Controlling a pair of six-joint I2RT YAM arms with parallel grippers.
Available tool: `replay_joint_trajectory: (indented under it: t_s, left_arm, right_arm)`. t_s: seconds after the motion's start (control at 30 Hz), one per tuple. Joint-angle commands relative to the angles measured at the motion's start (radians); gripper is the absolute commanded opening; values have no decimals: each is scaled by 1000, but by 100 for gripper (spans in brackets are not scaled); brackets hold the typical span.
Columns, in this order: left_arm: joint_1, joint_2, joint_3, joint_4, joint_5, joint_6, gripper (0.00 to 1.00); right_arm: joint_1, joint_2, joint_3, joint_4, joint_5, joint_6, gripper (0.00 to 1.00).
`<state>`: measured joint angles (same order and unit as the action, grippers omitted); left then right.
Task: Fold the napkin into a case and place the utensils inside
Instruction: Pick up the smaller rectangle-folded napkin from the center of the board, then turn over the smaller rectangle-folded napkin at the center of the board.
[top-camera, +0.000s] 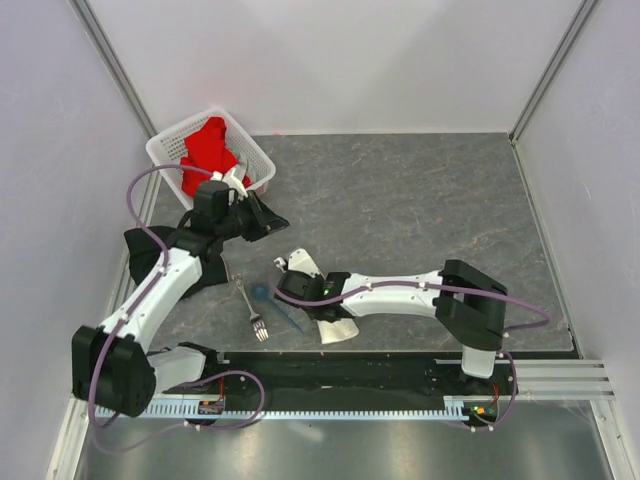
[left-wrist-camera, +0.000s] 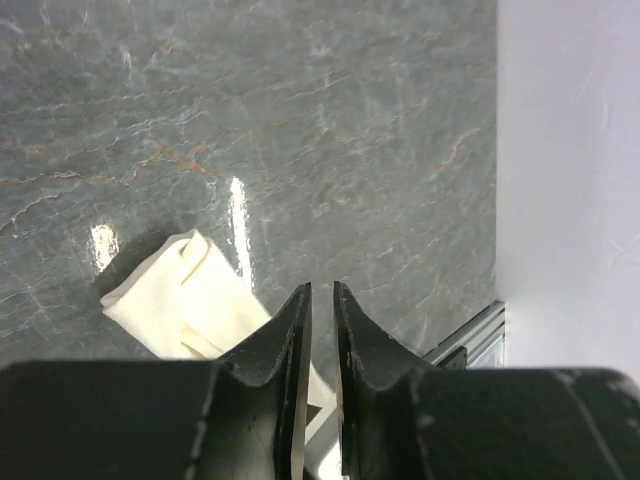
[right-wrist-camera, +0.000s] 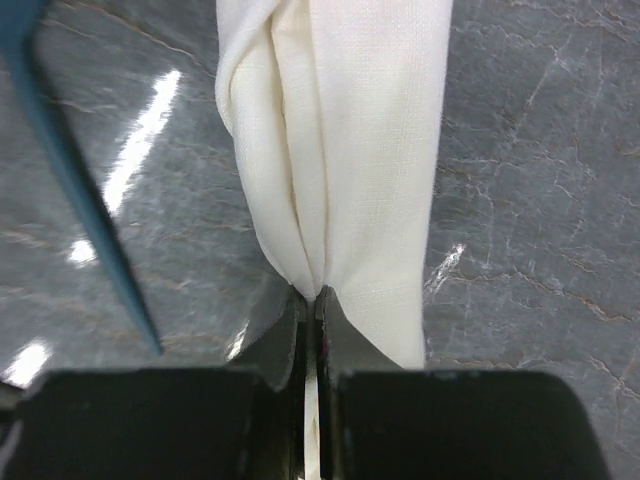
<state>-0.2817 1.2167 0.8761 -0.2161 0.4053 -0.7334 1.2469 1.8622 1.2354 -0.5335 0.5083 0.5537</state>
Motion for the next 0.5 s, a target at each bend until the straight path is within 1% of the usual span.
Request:
replay_joint_trajectory:
  t_s: [0.0,0.07,0.1,0.17,0.2,0.23,0.27,0.3,0.33,0.37,0.4,0.43,0.47]
  left_arm:
    - [9,-100,17,-133,-11,63,21]
    - [9,-127,1,-175,-26,89,21]
    - [9,-149,-2,-186,-31,95,21]
    - [9,-177,-22,-209,-30,109,21]
    - [9,-202,-29,-215,-26,114,21]
    - [9,-213,-38,-224,-29,121,21]
    - [9,-223,-43,-232,-31,124,21]
    - [9,-235,-48,-247,-31,127,21]
    - [9,-249,-55,-252,-30,132,21]
    - [9,-256,-54,-256,-28,134,21]
    - [10,-263,-54,-273,-28,138,21]
    - [9,-272,-48,-281,-29,144,21]
    - [9,-276,-43,-290,-29,149,21]
  right_arm:
    - [-68,-158,-5,84,-242,9,0]
    - [-108,-195,-37,133,-362,21,0]
    - [-153,-228,-80,203,-490,28,0]
    - [-196,-250,-126,278,-623,54,0]
    - [-240,-258,-169,361,-687,61,0]
    - [-263,-256,-192,406,-828,96,0]
    - [-283,-256,-220,461,-891,118,0]
    - [-315,-250,-273,589,-960,146,0]
    - [-329,-245,-296,637,-1031,185,0]
    - [-339,-239,-315,683,-1075,207,0]
    - [-362,-219,-348,786,-1117,231,0]
    - [-369,-209,-369,846,-1151,262,0]
    - [-380,-186,-388,907,-1212,332,0]
